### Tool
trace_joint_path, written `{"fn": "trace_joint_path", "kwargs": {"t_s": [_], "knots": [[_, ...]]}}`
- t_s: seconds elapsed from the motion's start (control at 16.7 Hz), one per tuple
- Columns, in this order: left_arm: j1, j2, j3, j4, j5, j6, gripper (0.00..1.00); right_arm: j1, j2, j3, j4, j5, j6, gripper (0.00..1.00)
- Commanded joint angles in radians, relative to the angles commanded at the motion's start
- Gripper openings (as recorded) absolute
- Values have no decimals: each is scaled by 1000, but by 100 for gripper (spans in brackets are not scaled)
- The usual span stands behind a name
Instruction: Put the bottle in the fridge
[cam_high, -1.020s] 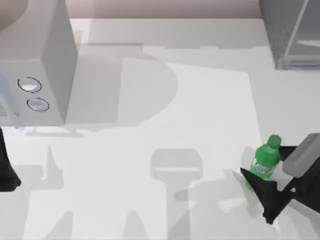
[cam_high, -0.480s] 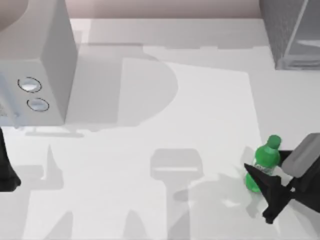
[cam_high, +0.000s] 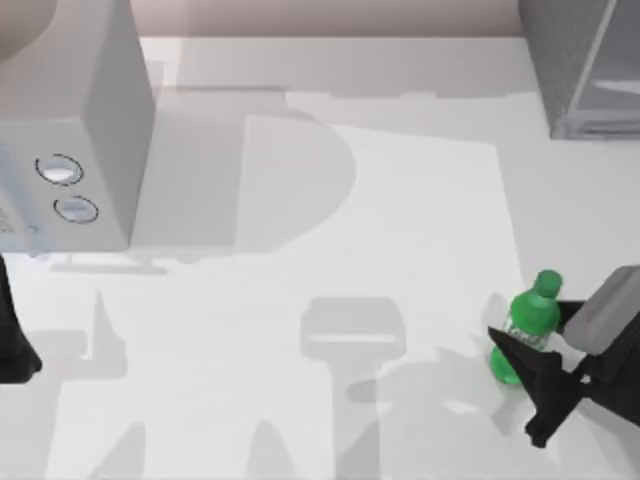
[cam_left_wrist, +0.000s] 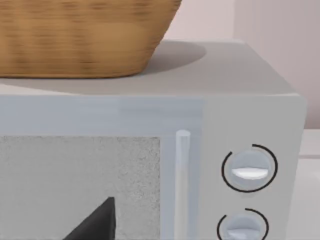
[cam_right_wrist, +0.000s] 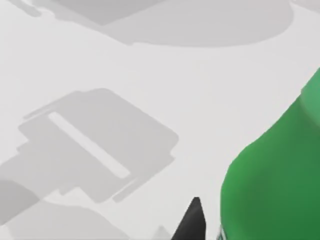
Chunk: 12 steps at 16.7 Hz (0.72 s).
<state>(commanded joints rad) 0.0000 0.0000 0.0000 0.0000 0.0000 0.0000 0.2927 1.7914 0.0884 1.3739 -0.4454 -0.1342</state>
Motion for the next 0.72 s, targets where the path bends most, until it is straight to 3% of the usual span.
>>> {"fn": "trace_joint_path", "kwargs": {"t_s": [0.3,0.72], "knots": [[0,0,0,0,0,0,100,-107,-108,25,-160,-114,-67,1],[0,0,0,0,0,0,100,-410,-400,83,-676,-395,-239,1]]}}
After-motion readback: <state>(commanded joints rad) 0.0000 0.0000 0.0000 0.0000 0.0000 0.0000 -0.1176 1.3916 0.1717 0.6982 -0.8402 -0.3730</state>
